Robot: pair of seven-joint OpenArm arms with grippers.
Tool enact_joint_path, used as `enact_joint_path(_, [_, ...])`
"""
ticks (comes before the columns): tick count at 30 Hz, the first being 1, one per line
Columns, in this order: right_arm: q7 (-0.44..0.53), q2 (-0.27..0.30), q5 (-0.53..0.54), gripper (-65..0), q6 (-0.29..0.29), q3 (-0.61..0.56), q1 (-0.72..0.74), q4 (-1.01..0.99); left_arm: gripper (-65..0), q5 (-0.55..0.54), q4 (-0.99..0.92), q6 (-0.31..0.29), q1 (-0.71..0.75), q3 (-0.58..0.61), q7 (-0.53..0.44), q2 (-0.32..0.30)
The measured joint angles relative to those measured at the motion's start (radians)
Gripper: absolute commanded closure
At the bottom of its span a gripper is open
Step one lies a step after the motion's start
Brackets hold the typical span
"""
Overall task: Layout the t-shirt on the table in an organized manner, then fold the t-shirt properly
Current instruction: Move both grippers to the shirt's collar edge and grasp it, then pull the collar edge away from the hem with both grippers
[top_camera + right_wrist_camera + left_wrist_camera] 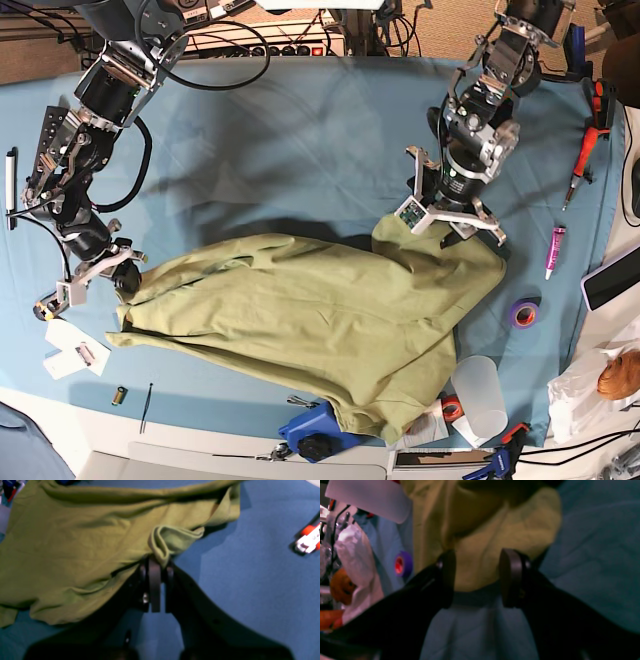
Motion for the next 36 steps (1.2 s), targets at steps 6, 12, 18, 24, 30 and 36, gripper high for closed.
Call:
enact_joint_path(6, [-0.003, 0.001, 0.001, 0.0, 0.0, 0.0, 0.0, 0.0, -29.6, -0.008, -0.158, -0.003, -0.054, 0.003, -0.033, 0.001])
enact_joint_path(12, [-0.004, 0.001, 0.003, 0.0, 0.0, 0.0, 0.0, 0.0, -10.1, -0.024, -0.214, 0.113, -0.092, 0.003, -0.006, 0.003])
enact_joint_path(18, [0.0, 0.01, 0.048, 0.0, 0.04, 0.0, -0.002, 0.009, 0.0, -0.037, -0.216, 0.129, -0.138, 0.003, 0.168, 0.002])
enact_joint_path(24, [-0.037, 0.026, 0.074, 0.0, 0.042, 0.023, 0.0, 0.129, 0.0, -0.037, -0.142, 0.132, -0.15, 0.003, 0.28, -0.009])
enact_joint_path(30, [-0.134, 0.032, 0.128, 0.0, 0.045, 0.071, -0.032, 0.233, 0.0, -0.1, -0.057, 0.125, -0.134, 0.003, 0.345, -0.072])
enact_joint_path(36, [-0.162, 0.026, 0.187, 0.0, 0.044, 0.163, -0.167, 0.282, 0.0, -0.137, 0.04, 0.089, -0.01, 0.004, 0.373, -0.148])
